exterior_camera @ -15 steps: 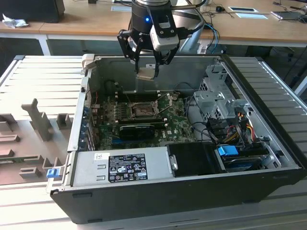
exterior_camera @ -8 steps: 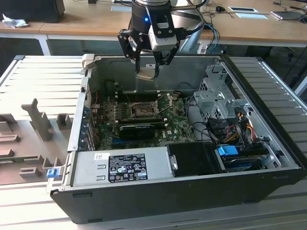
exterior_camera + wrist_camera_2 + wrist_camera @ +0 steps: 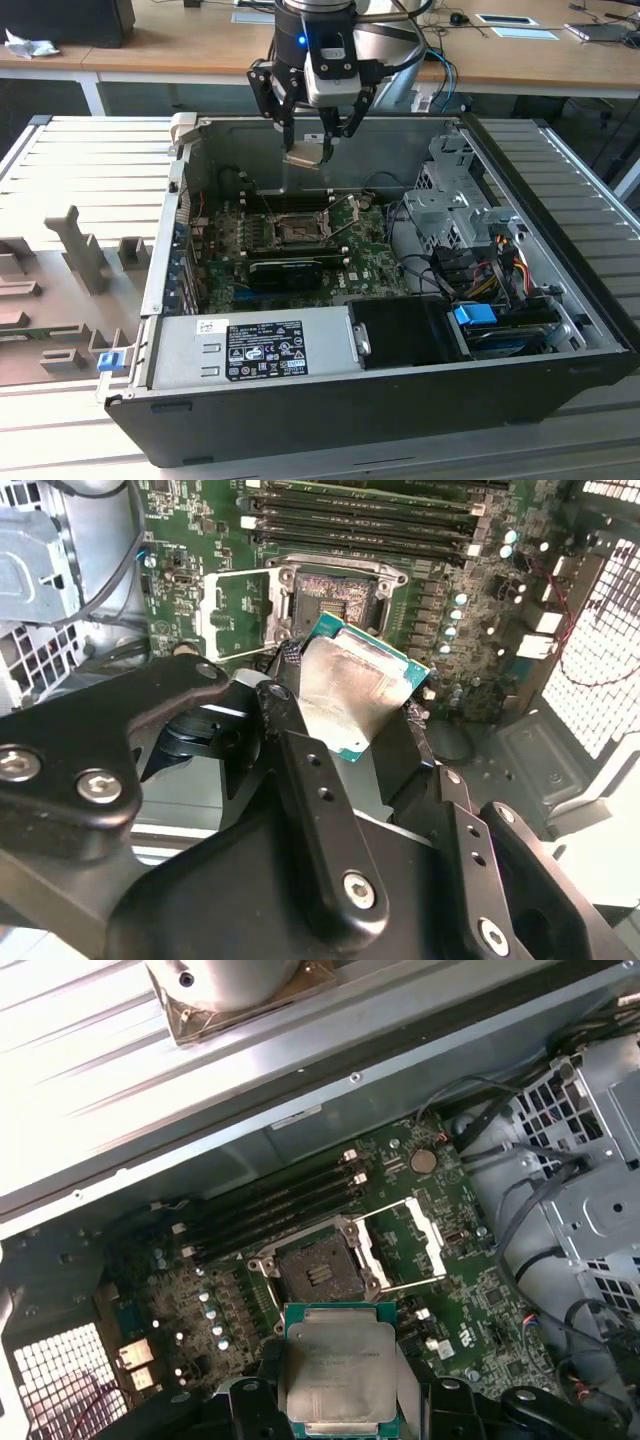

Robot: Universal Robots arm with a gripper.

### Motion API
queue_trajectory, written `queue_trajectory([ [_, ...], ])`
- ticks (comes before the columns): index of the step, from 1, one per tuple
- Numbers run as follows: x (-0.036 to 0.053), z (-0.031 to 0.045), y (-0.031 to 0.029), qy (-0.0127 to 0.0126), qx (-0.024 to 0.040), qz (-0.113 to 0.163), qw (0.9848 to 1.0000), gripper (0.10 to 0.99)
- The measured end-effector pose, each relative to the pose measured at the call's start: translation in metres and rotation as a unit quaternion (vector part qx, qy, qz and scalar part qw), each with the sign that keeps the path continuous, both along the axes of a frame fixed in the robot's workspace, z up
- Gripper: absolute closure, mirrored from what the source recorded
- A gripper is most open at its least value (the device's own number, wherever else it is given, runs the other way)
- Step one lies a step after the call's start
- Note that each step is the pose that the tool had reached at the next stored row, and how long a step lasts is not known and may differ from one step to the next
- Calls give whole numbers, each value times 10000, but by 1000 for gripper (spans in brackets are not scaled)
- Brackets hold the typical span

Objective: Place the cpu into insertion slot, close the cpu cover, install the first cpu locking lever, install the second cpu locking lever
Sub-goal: 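Place the cpu into insertion slot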

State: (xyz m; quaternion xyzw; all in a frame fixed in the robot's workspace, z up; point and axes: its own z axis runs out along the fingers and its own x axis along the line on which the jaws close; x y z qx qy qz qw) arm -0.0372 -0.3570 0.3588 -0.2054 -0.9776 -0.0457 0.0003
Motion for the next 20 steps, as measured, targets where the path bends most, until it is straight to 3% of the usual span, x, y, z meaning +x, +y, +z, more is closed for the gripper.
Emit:
queue_trajectory([
  [10, 0, 0, 0, 0, 0, -558, 9984, 561],
  [20, 0, -2, 0, 0, 0, -1203, 9927, 561],
])
